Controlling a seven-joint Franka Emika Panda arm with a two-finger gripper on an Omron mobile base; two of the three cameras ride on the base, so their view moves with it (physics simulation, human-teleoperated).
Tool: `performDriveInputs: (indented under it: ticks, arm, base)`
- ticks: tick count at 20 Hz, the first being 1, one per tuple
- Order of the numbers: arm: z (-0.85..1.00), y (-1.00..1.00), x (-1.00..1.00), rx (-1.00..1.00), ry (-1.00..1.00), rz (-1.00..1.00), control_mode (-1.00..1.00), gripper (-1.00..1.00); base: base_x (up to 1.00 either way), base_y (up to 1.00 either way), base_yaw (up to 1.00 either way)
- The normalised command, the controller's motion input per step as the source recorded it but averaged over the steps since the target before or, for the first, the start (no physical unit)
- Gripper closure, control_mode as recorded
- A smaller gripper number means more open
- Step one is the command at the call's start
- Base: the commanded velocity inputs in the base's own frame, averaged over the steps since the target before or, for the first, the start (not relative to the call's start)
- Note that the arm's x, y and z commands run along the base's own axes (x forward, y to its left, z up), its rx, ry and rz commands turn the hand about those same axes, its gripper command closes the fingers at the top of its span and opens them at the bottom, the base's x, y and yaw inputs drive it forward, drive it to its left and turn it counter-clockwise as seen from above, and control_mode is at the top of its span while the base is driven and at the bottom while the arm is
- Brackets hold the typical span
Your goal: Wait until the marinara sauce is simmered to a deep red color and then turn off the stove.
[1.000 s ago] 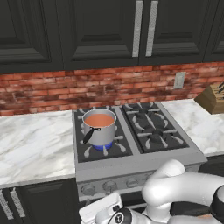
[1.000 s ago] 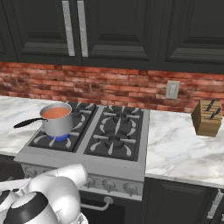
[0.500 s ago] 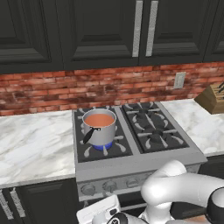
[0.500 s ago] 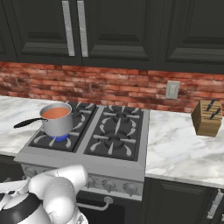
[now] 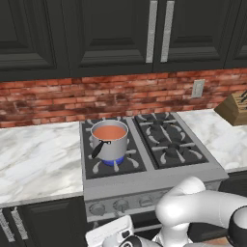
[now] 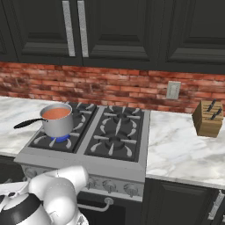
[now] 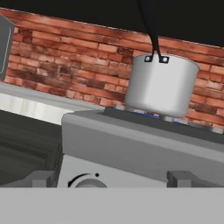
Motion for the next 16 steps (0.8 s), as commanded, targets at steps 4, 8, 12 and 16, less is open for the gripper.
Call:
performDriveInputs:
  ticks: [4,8,12,16]
  arm:
    - [0.0,-0.16,0.16,0.06,0.0,0.0,-1.0,-1.0]
    - [0.0,-0.13,0.2,0.05,0.0,0.0,-1.0,-1.0]
    - [0.0,-0.03,0.15,0.02,0.0,0.0,-1.0,-1.0]
    - [-0.02,0.0,0.08,0.0,0.0,0.0,-1.0,-1.0]
  base:
    - [0.0,0.0,0.0]
    - [0.0,0.0,0.0]
    - [0.0,0.0,0.0]
    - [0.0,0.0,0.0]
